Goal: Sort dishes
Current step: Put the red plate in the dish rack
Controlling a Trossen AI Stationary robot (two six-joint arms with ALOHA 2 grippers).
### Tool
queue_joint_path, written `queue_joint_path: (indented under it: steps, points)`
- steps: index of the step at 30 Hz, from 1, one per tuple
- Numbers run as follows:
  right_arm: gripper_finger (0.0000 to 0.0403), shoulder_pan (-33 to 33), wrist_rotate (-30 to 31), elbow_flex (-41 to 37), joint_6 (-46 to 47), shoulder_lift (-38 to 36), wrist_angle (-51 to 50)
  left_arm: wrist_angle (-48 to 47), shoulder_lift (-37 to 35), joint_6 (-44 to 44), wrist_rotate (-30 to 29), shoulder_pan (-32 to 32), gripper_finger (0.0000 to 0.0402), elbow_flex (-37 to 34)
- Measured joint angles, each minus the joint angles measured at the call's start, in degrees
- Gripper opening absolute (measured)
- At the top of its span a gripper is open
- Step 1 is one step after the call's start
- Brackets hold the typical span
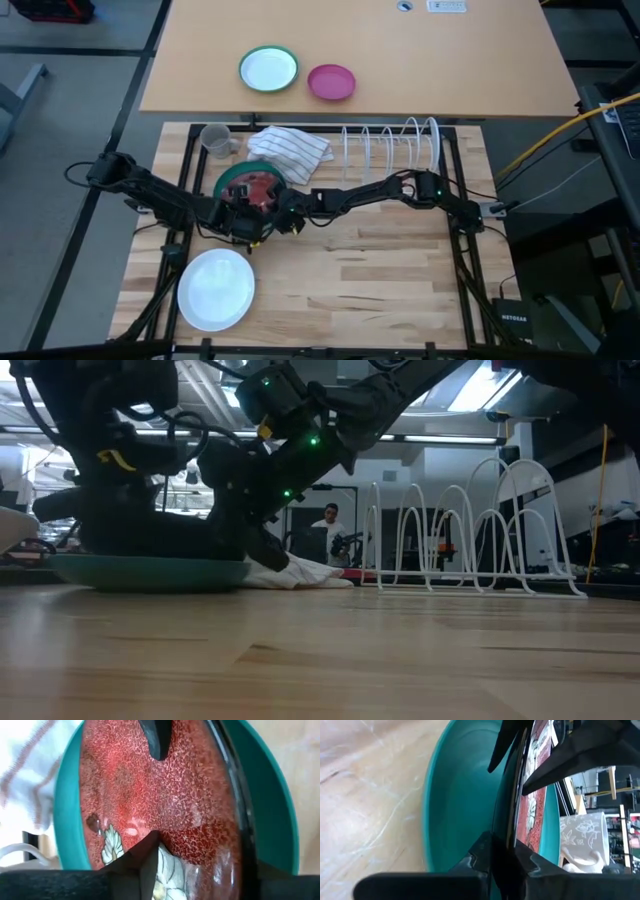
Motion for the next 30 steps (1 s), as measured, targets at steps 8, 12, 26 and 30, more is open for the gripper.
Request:
queue_joint_path:
  steps: [8,12,26,30]
  points:
    - [0.0045,0.02,2.07,0.08,0.79,-1.57,-2.51,0.07,-0.04,1.55,-6.30,-1.73,0.0039,0.09]
    - [0.0067,0.17,2.90,0.17,0.76,-1.64,-2.45,0.13,0.04,0.64,-7.55,-2.75,0.0037,0.13]
    - [0.0181,3.02,10.62,0.31,1.65,-2.61,-5.70,1.20,-0.06,-3.85,-10.07,-3.28,0.0033,0.13]
    - [0.0197,4.54,18.29,0.24,1.05,-5.38,-10.04,1.14,-1.48,-8.32,-10.37,-3.25,0.0032,0.24]
